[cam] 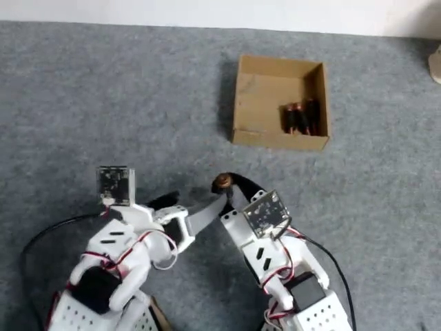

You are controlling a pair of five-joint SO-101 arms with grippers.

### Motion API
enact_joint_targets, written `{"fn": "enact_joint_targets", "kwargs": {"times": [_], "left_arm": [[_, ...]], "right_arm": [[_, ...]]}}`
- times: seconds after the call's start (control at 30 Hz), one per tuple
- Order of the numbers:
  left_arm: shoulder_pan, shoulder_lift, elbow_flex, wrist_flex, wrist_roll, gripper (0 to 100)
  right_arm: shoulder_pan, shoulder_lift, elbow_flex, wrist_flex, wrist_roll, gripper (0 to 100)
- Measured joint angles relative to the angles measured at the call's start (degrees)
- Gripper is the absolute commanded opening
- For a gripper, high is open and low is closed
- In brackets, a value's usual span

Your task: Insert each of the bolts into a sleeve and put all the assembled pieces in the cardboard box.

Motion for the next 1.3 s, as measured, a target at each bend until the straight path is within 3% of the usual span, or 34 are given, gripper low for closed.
{"fn": "enact_joint_targets", "kwargs": {"times": [0.33,0.57,0.73,0.97,1.3], "left_arm": [[-16.6,0.3,1.8,2.7,-1.5,41],[-17.5,1.0,14.0,-11.7,-7.7,18],[-17.8,1.1,15.2,-18.9,-10.3,1],[-17.8,1.1,15.2,-19.6,-10.8,2],[-17.8,1.1,15.2,-19.6,-10.8,2]], "right_arm": [[12.3,-0.2,0.0,5.4,-0.1,0.5],[15.2,5.1,-1.7,8.4,-0.1,0.5],[18.8,20.5,-10.5,4.7,-0.1,0.5],[22.3,49.0,-29.4,-1.1,-0.1,0.5],[23.6,82.2,-58.5,-1.3,-0.1,0.5]]}}
